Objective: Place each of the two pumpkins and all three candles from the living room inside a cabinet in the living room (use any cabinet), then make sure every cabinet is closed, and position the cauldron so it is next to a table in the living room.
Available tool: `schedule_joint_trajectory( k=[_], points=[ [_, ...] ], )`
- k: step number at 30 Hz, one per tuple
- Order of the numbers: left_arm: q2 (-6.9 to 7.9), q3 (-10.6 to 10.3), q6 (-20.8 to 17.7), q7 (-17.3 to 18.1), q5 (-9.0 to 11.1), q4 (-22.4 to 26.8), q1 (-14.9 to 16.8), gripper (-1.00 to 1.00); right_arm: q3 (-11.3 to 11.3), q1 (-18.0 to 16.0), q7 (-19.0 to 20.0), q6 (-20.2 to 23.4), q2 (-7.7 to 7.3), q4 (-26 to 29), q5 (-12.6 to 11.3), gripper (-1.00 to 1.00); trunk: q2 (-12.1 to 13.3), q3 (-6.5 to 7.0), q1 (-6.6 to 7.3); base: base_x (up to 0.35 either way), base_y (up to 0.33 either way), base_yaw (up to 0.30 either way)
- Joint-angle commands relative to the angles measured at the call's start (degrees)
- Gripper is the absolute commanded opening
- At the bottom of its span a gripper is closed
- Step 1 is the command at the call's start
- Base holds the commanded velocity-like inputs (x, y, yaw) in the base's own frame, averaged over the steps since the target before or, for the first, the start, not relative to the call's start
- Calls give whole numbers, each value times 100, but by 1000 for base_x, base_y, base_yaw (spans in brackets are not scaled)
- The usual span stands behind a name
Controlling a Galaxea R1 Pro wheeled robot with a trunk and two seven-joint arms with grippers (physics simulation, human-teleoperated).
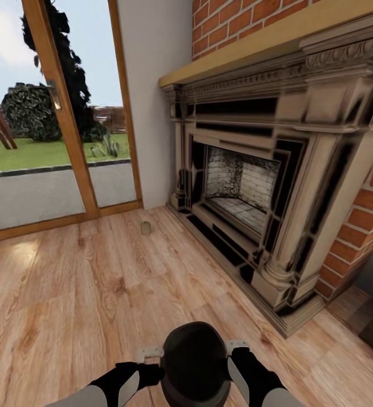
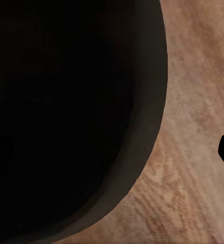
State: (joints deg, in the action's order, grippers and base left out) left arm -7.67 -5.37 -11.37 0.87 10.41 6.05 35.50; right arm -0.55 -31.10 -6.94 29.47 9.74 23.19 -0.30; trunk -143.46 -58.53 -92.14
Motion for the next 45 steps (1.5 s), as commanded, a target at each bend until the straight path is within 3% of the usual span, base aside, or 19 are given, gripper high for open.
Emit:
schedule_joint_trajectory(
  k=[1, 21, 28, 45],
  points=[
    [2, -48, -30, 4, 58, 10, 0, 100, -6, -1, -23, 32, 1, 10, -5, 100, -2, -5, 0, 122, 96, 0],
    [-5, -52, -38, 20, 53, 10, 0, 100, -6, -1, -20, 34, 1, 10, -5, 100, -2, -5, 0, 23, 18, 0],
    [-4, -52, -40, 446, -102, 10, 0, 100, -6, -1, -24, 37, 1, 10, -5, 100, -2, -5, 0, 0, 0, 0],
    [-6, -52, -62, 601, -188, 10, 0, 100, -6, -1, -19, 40, 1, 3, -5, 100, -2, -5, 0, 0, 0, 0]
  ],
)
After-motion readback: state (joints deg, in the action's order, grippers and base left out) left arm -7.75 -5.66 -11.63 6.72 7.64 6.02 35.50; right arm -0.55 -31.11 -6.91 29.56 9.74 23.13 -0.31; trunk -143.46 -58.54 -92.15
